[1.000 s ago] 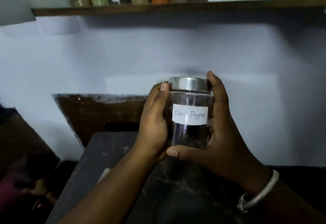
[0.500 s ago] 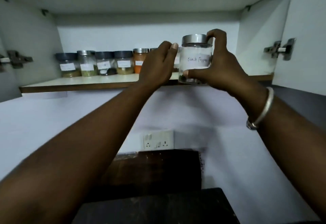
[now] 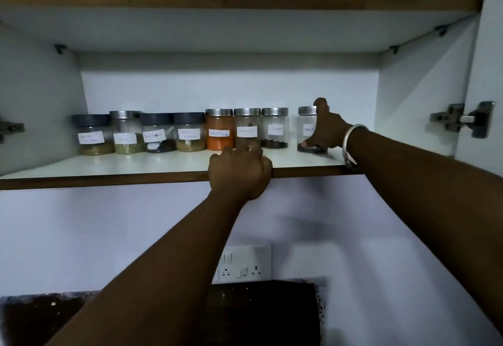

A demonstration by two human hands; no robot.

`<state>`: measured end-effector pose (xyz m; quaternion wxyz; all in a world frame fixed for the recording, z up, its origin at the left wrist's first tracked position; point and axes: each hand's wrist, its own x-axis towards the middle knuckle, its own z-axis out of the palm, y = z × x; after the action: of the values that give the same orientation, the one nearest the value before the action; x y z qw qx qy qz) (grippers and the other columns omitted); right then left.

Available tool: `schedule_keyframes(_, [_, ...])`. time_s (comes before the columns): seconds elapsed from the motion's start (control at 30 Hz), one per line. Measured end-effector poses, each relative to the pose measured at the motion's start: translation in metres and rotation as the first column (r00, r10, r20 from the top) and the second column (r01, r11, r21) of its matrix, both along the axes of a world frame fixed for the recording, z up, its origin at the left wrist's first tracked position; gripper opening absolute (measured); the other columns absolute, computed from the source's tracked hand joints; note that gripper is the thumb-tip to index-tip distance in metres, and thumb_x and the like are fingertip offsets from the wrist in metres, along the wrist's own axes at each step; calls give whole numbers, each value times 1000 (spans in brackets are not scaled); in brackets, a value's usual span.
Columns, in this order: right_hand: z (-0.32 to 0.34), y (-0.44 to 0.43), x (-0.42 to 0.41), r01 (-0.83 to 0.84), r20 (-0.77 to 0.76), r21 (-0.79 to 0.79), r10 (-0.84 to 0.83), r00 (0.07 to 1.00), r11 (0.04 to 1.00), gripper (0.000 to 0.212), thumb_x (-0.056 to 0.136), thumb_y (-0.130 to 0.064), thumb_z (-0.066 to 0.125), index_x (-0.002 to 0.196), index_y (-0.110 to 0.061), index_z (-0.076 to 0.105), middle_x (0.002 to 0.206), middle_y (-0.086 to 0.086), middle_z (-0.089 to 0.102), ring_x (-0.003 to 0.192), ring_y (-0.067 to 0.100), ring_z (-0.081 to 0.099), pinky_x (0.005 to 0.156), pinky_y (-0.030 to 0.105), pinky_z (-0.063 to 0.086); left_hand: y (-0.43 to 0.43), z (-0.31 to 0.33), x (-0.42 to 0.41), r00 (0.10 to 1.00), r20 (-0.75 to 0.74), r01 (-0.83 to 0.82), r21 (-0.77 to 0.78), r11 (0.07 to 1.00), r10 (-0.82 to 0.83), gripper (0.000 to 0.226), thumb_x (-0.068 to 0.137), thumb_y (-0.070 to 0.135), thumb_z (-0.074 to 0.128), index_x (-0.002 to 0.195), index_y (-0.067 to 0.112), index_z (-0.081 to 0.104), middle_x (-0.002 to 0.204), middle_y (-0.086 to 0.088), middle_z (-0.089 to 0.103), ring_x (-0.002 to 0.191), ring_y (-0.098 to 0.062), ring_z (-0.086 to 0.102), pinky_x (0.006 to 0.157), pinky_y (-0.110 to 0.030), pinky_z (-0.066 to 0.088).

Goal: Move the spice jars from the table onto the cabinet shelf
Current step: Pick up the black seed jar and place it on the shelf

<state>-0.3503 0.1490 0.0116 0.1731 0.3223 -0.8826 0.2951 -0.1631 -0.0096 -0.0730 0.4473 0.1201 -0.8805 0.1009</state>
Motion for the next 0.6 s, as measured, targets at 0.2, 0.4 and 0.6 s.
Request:
schedule_keyframes(0.2, [3,-40,-37,30,-1,35,-30,1000,999,116,71,-17,94,154,-13,13,123,26,60,102,41,64,82,46,56,-3,-2,-5,1000,-26,-18,-30,999,17,51,94,45,24,96,23,70,95,-4,69,82,-27,61,63,-33,33])
schedule_keyframes(0.4, [0,-51,-58,76,-26,34,-75,997,997,113,70,-17,94,153,-13,17,121,25,61,110,46,64,88,48,56,0,-4,-6,998,-61,-23,-16,1000,22,49,95,43,26,89,21,69,87,-3,66,76,-26,58,62,-32,33])
schedule_keyframes(0.6, [-2,-45,-60,38,-27,45,-36,999,998,130,69,-17,95,160,-21,2,136,30,57,114,46,63,94,49,55,1,-4,-4,996,-87,-15,12,1000,16,48,93,43,27,83,21,69,83,-3,66,68,-20,40,60,-31,27])
